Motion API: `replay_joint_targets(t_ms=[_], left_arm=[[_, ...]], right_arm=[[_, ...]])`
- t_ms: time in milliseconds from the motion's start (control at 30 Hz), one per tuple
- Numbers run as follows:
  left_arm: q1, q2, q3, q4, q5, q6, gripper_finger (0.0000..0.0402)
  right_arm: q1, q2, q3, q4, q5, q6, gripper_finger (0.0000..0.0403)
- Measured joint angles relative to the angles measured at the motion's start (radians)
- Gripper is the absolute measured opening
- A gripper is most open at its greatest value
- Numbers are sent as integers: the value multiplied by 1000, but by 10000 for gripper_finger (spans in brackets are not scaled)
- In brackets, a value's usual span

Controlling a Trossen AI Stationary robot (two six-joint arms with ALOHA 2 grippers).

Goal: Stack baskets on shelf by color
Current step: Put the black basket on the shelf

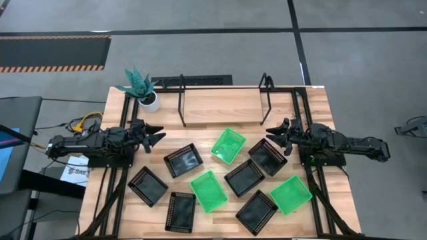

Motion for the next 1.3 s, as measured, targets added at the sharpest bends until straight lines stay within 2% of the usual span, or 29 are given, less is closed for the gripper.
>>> replay_joint_targets(t_ms=[133,333,400,533,667,800,933,1067,1300], left_arm=[[0,0,0,0,-55,-16,236],[0,0,0,0,-58,-23,236],[0,0,0,1,-68,-6,236],[1,0,-5,53,-155,33,236],[1,-1,-2,185,-81,88,236],[0,23,58,194,-13,101,236],[1,106,192,137,13,122,236],[1,253,393,-21,14,128,236],[1,545,769,-460,5,119,236]], right_arm=[[0,0,0,0,0,0,180],[0,0,0,1,0,0,182],[0,0,0,14,35,0,182],[0,0,7,93,121,-1,180],[0,0,75,119,149,-57,184],[0,25,180,83,196,-100,191],[0,135,314,-86,289,-101,191],[0,310,465,-291,335,-34,191],[2,646,745,-907,324,259,191]])
